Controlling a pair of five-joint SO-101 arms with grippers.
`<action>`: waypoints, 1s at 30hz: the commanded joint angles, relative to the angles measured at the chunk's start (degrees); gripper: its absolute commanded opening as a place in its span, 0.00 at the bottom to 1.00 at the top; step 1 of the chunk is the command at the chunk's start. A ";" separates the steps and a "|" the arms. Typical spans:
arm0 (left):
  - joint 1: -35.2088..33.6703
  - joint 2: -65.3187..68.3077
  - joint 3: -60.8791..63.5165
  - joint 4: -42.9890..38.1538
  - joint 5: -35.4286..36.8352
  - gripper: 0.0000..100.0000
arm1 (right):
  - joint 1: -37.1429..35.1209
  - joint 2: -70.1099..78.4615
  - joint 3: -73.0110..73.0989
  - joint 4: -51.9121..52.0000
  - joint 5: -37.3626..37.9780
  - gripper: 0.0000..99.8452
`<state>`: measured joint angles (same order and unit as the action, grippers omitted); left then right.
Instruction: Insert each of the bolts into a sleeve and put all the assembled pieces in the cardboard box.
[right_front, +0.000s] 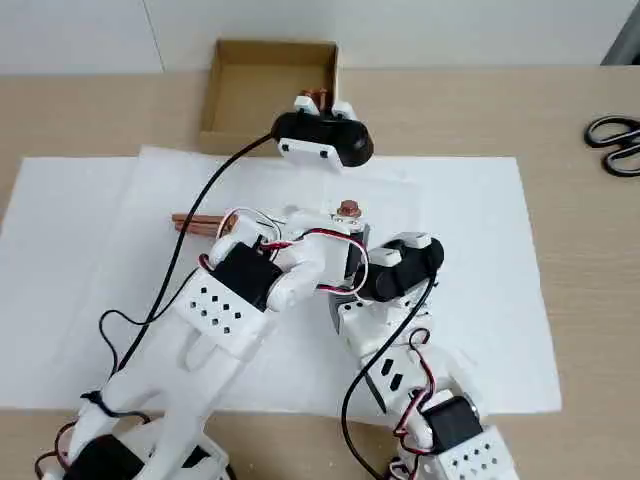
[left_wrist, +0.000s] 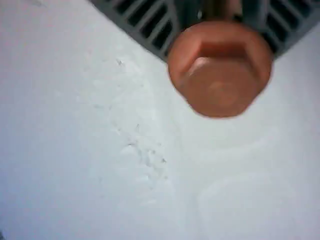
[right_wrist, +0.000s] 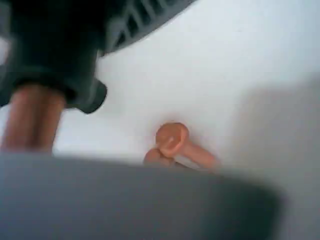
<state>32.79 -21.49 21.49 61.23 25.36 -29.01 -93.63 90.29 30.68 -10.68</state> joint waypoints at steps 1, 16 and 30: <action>0.79 -0.70 -0.13 1.93 -0.35 0.01 | -0.48 -2.59 -1.05 -0.22 -0.18 0.00; -0.18 -1.05 -0.40 5.45 4.40 0.22 | -0.40 -2.68 -0.97 -0.22 -0.18 0.00; -4.75 -1.14 -0.04 10.11 4.31 0.25 | -0.40 -2.95 0.18 -0.22 -0.09 0.00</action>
<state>30.07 -21.32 22.02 70.90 29.49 -29.36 -95.03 91.16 30.59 -10.59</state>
